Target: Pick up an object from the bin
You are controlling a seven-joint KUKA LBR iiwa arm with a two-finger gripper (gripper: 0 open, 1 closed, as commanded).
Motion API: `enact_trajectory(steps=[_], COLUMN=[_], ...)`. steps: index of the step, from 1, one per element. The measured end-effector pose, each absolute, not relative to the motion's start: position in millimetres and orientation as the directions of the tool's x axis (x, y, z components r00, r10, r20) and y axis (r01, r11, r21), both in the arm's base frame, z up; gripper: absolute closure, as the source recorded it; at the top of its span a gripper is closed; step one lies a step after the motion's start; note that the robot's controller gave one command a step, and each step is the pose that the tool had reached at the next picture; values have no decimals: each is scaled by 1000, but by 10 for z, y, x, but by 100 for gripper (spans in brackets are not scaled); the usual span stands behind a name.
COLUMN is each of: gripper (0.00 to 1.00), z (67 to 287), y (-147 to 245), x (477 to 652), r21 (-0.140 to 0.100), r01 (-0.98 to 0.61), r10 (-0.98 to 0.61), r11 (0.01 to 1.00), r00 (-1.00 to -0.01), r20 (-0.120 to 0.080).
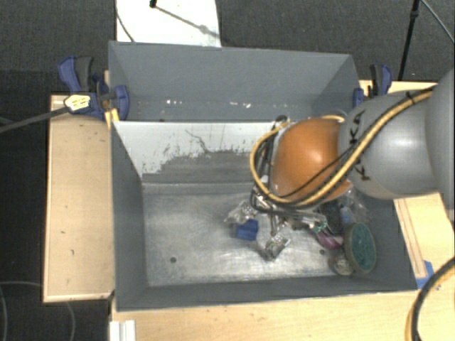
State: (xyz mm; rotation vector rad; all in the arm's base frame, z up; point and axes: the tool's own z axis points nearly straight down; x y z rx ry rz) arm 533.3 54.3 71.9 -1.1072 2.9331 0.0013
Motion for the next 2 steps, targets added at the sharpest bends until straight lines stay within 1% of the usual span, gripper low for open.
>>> enact_trajectory(steps=[1,2], gripper=[100,100], z=[747,2439], y=[554,759], x=[5352,5314], r21=[-4,-7], r01=[-660,-840], r10=[-660,-840], r11=[752,543], r00=[-751,-543], r20=[-12,-8])
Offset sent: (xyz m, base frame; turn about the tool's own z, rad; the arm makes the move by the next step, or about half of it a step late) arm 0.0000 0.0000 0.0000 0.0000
